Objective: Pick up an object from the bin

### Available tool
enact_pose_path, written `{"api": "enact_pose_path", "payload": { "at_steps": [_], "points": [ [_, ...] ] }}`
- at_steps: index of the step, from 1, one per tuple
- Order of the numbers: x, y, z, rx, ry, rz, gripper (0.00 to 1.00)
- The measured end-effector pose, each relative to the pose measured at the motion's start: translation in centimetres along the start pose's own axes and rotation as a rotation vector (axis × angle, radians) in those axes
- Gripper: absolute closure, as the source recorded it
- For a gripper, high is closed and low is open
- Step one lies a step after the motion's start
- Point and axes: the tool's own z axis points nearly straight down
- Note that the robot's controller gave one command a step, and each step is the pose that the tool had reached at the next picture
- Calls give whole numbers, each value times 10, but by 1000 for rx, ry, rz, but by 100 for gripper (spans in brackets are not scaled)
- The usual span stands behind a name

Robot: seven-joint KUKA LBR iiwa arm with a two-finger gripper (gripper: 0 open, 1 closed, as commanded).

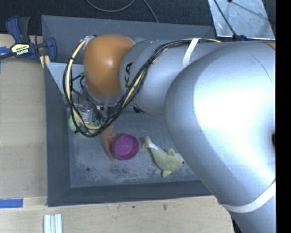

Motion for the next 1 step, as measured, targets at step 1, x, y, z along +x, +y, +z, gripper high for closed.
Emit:
{"api": "enact_pose_path", "payload": {
  "at_steps": [1],
  "points": [
    [1, -1, -7, 4, 5, 0, 100]
  ]
}}
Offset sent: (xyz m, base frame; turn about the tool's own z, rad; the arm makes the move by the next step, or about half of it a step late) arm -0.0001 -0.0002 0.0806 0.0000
